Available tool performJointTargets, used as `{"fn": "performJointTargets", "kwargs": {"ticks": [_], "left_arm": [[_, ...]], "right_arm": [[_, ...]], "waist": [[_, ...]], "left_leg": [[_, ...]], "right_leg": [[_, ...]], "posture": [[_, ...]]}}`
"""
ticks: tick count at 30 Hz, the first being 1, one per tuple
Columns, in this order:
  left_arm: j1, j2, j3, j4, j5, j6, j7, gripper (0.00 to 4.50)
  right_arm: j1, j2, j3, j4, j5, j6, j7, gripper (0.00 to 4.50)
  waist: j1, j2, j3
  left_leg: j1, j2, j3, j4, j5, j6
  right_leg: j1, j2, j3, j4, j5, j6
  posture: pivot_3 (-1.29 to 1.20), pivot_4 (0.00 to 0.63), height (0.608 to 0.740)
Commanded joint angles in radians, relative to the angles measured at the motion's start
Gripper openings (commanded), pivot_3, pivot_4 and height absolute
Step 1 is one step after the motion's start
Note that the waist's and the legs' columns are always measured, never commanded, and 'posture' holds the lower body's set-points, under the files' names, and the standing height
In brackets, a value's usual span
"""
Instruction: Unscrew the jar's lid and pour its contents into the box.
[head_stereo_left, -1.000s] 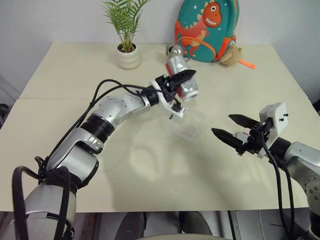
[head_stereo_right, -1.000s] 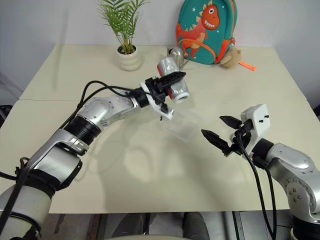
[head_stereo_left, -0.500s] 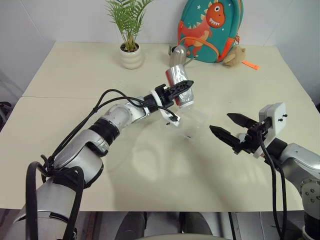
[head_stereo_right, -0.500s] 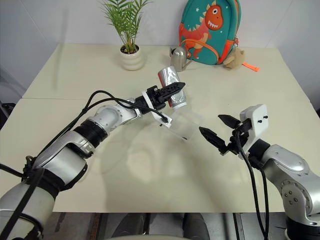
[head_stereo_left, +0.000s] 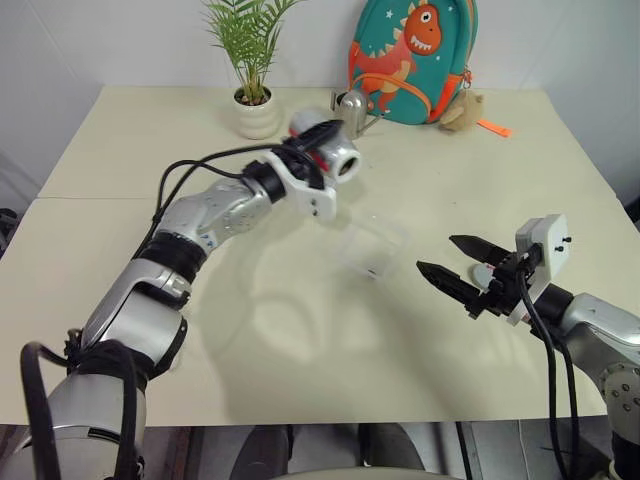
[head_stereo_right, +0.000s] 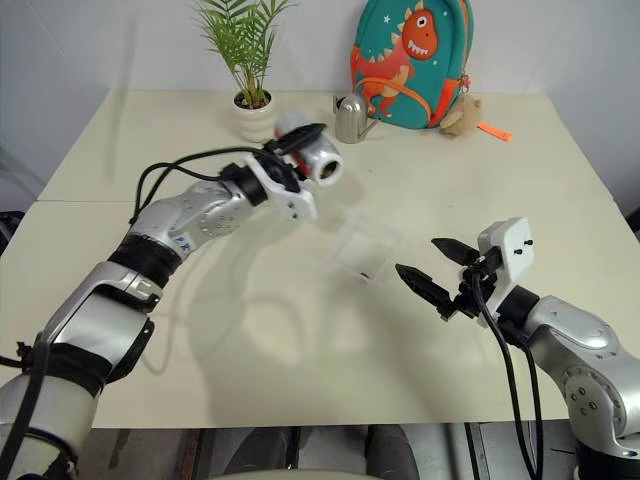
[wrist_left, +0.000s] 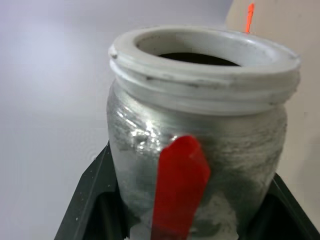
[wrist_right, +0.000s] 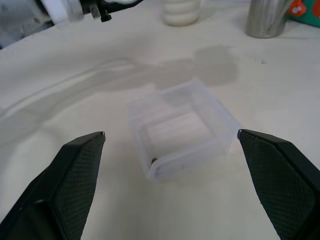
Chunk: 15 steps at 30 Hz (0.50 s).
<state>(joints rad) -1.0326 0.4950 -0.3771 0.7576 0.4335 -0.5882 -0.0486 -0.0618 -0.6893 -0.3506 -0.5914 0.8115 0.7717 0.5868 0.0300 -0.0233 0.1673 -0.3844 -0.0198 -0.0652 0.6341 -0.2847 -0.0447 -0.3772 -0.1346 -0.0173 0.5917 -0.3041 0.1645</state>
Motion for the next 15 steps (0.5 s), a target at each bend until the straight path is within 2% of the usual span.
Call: {"fn": "performJointTargets", "kwargs": {"ticks": [1,3,5,7,10,15], "left_arm": [[0.045,-0.014,0.227,-0.072,-0.383,0.317,-0.307,1.93],[0.065,-0.013,0.316,-0.098,-0.482,0.511,-0.368,1.93],[0.091,0.008,0.43,-0.125,-0.576,0.71,-0.352,1.93],[0.132,0.022,0.521,-0.17,-0.642,0.81,-0.336,1.93],[0.194,0.043,0.587,-0.22,-0.656,0.876,-0.301,1.93],[0.349,0.045,0.735,-0.279,-0.709,0.794,-0.252,1.93]], "right_arm": [[-0.018,-0.039,0.002,0.013,-0.028,-0.068,0.07,4.48],[-0.025,-0.051,0.012,0.033,-0.057,-0.104,0.1,4.48],[-0.037,-0.059,0.026,0.051,-0.079,-0.147,0.138,4.48],[-0.052,-0.062,0.042,0.067,-0.099,-0.186,0.17,4.48],[-0.082,-0.063,0.069,0.093,-0.138,-0.226,0.192,4.48],[-0.171,-0.034,0.123,0.111,-0.155,-0.301,0.242,4.48]], "waist": [[-0.006,0.0,0.0],[-0.009,-0.001,0.0],[-0.011,-0.001,0.0],[-0.02,-0.002,0.0],[-0.03,-0.003,-0.001],[-0.031,-0.004,-0.001]], "left_leg": [[0.0,0.0,0.0,0.001,0.0,0.0],[0.0,0.0,0.0,0.003,0.0,0.0],[0.0,0.0,0.0,0.005,-0.001,0.001],[0.0,0.0,0.0,0.007,-0.002,0.003],[0.002,0.0,-0.001,0.009,-0.002,0.004],[0.002,0.001,-0.002,0.01,-0.002,0.004]], "right_leg": [[0.0,0.0,0.0,0.0,0.0,0.0],[0.0,0.0,0.0,0.002,0.0,0.0],[0.001,0.001,0.0,0.003,0.0,0.0],[0.001,0.001,0.0,0.004,0.0,0.0],[0.002,0.0,0.0,0.008,0.001,0.0],[0.001,0.0,0.0,0.009,0.002,-0.001]], "posture": [[0.0,0.15,0.74],[0.0,0.15,0.74],[0.0,0.15,0.74],[0.0,0.15,0.74],[0.0,0.15,0.74],[0.0,0.15,0.74]]}}
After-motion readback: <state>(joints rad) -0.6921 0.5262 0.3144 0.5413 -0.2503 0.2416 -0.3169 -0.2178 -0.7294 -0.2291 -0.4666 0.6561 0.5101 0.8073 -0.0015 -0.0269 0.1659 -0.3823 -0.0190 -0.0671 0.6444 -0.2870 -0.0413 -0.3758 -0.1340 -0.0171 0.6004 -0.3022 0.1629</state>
